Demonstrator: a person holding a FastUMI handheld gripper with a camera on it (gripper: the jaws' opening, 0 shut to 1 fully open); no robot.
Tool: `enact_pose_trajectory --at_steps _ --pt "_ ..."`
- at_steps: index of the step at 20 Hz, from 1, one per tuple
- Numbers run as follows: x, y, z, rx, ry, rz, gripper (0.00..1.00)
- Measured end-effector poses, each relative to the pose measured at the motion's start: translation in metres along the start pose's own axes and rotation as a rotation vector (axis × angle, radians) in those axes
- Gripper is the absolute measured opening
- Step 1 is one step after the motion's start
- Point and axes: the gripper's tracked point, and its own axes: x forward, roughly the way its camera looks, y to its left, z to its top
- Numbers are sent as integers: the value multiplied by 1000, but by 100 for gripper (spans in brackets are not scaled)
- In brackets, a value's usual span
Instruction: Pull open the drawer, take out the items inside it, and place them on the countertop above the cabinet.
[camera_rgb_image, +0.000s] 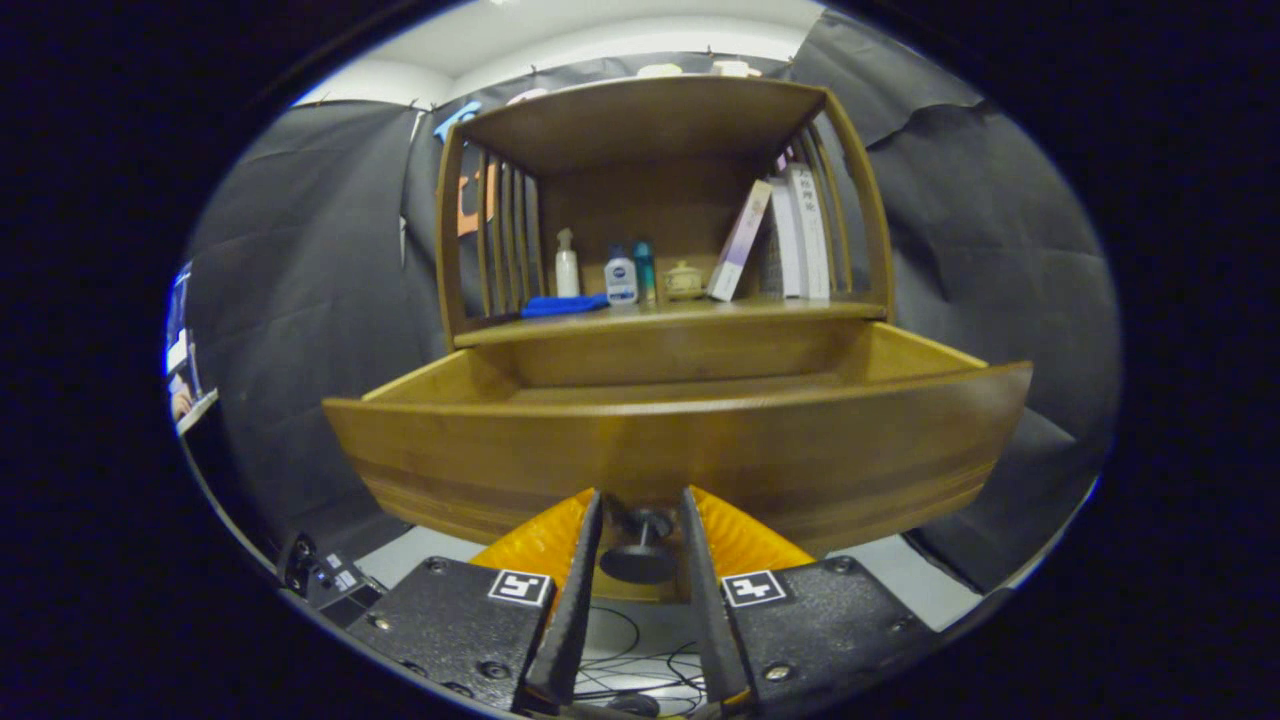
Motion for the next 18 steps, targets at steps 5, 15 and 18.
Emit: enact_pose_trajectory --at_steps 5,15,18 --pt "9 0 51 9 20 32 52" --pt "82 4 15 -19 655 71 60" --pt "101 -5 -1 21 791 11 60"
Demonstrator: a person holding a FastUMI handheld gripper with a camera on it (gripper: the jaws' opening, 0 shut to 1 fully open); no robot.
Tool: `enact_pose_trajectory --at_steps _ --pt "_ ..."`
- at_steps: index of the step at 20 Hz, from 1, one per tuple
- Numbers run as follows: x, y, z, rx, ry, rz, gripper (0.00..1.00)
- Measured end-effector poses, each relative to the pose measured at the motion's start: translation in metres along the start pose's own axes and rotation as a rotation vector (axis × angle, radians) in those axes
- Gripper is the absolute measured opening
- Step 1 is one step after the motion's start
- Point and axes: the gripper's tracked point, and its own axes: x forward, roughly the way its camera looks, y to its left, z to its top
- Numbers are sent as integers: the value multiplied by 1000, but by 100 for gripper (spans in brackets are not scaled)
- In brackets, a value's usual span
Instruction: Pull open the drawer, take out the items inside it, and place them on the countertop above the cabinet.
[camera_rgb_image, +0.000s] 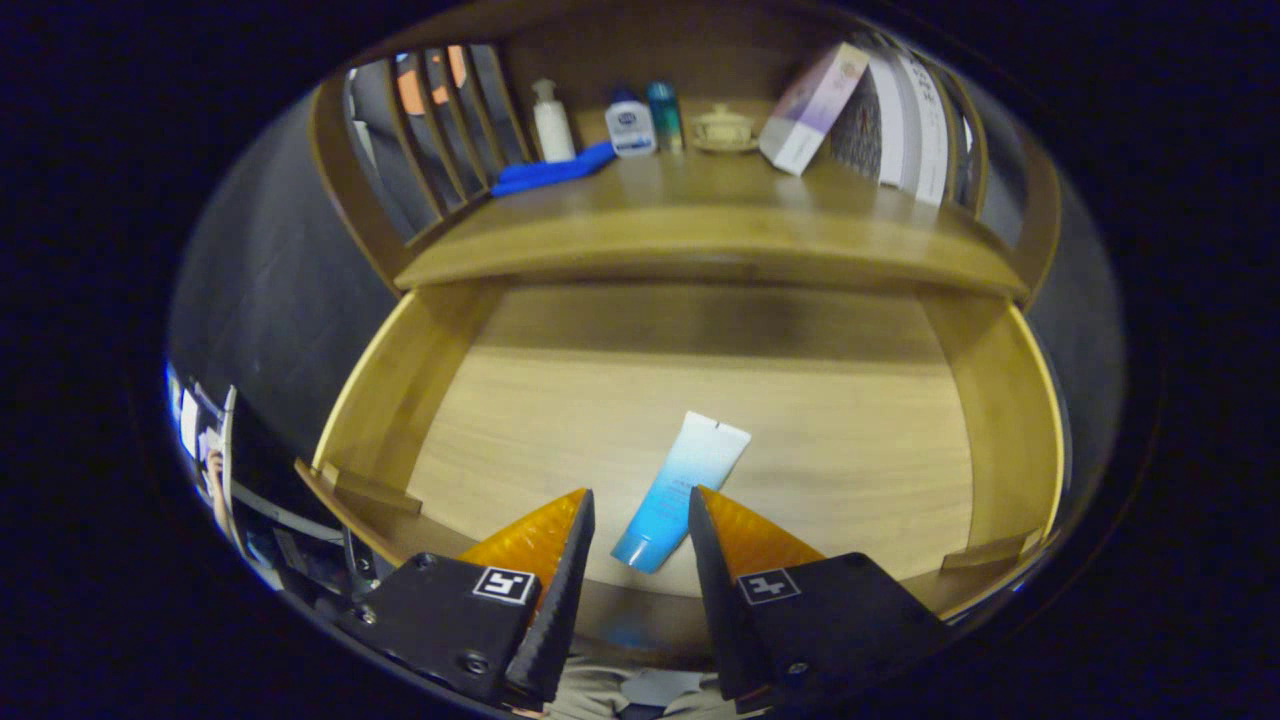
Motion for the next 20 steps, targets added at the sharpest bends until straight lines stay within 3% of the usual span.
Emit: enact_pose_trajectory --at_steps 9,12,20 --pt "31 -5 8 62 151 -84 66" --pt "39 -8 2 81 239 -104 78" --pt "46 -14 -3 107 335 -156 78"
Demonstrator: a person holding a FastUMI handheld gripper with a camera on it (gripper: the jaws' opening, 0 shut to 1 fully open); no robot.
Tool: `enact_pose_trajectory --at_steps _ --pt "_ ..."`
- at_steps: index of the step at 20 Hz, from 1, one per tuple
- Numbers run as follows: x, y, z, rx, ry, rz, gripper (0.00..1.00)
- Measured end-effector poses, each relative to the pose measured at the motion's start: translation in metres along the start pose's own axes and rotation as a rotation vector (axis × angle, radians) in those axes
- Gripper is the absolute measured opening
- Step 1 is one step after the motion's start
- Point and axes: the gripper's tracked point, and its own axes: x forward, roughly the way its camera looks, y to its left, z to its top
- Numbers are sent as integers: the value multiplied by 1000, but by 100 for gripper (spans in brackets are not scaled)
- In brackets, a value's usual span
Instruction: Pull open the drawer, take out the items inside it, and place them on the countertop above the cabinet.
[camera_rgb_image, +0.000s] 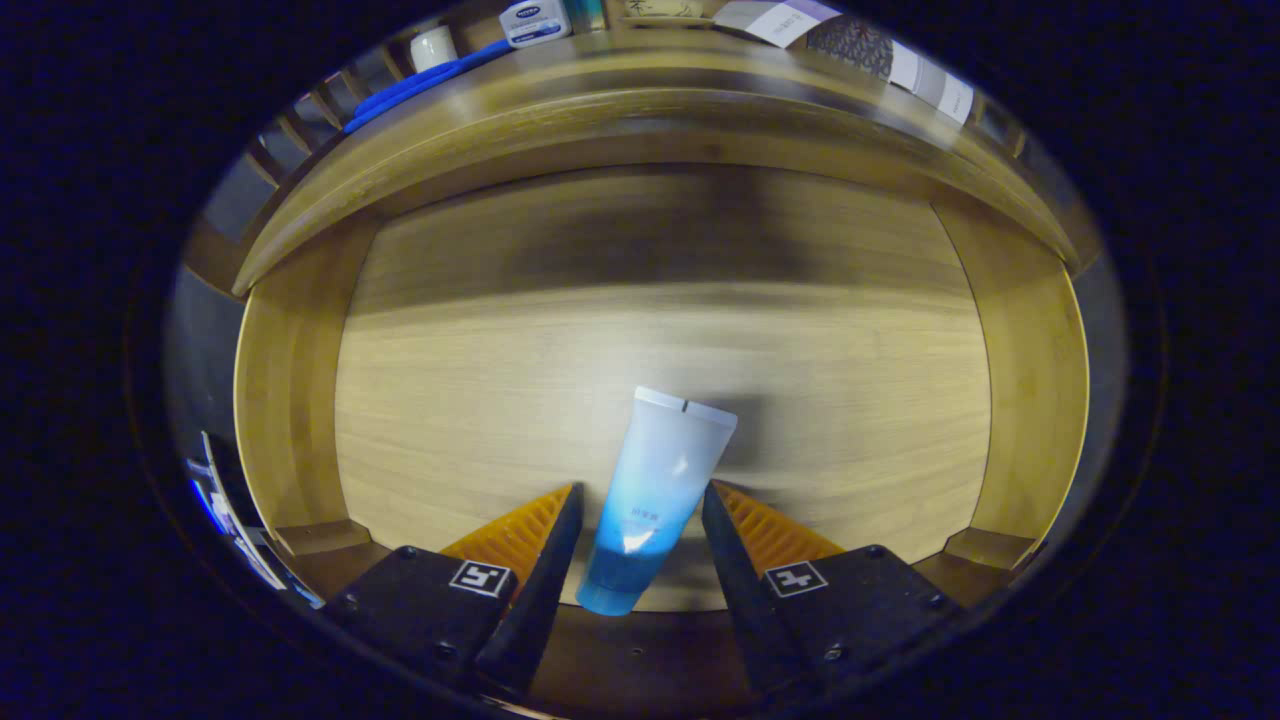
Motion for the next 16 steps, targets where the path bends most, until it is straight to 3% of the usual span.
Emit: enact_pose_trajectory --at_steps 6,10,16 --pt "-4 -3 -3 3 -26 5 56" --pt "-24 -3 2 -44 -86 -2 49" --pt "-70 9 16 -78 -170 43 48"
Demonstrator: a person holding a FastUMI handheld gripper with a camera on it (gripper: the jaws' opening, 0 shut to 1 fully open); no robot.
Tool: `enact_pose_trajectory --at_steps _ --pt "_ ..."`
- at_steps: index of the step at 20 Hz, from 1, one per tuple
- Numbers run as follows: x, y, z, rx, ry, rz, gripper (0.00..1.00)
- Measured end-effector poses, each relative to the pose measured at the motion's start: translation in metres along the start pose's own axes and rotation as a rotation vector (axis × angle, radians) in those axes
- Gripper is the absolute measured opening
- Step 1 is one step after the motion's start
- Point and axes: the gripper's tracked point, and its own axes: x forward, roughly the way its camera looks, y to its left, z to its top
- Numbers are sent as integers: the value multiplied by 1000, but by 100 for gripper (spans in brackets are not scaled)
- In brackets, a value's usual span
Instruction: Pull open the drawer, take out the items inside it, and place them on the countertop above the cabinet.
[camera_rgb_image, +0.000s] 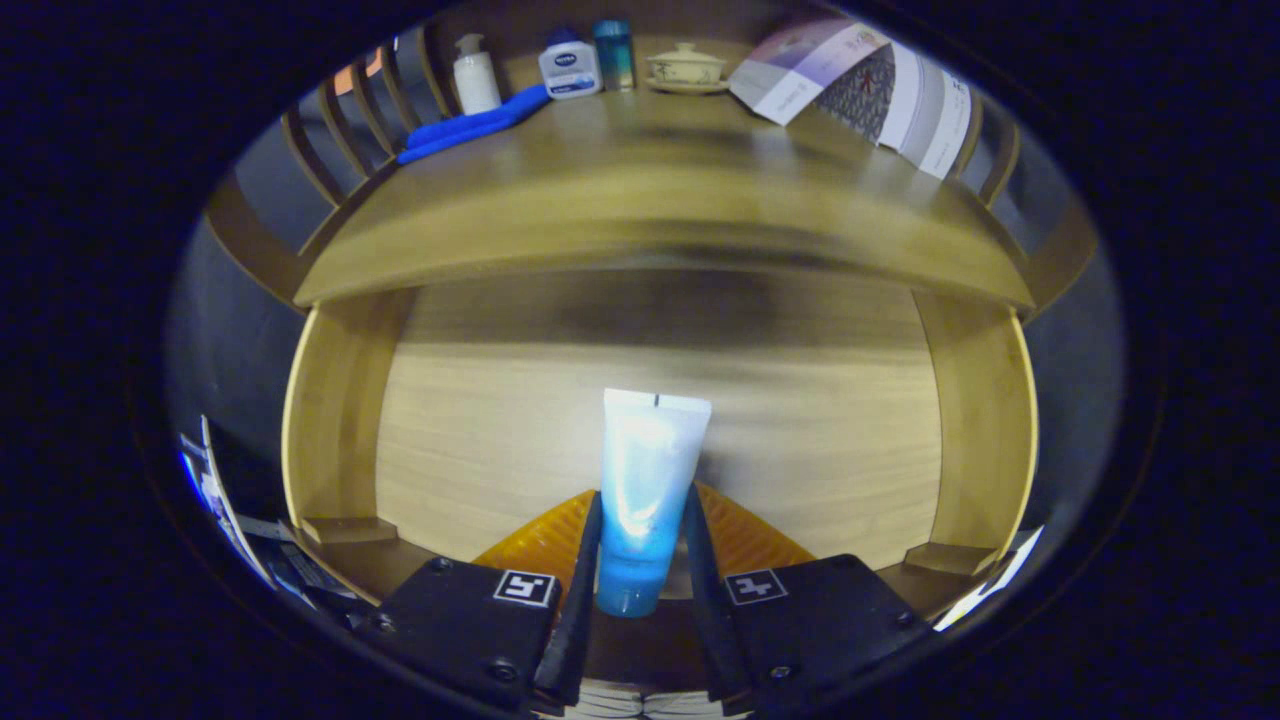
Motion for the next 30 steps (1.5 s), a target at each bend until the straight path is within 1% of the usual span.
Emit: enact_pose_trajectory --at_steps 4,7,11,13,16,19,22,23,27,30 --pt "-31 7 17 -31 -60 22 48" --pt "-51 8 38 -33 -104 32 48" --pt "-73 18 69 -16 -156 96 48" --pt "-79 19 86 -15 -189 95 48" --pt "-85 17 121 -36 -265 51 48" --pt "-87 22 149 -33 -311 35 48" --pt "-81 19 170 -52 -354 -37 48" --pt "-81 23 178 -69 -371 -47 48" --pt "-73 25 201 -71 -418 -92 48" --pt "-54 22 208 -31 -419 -114 48"
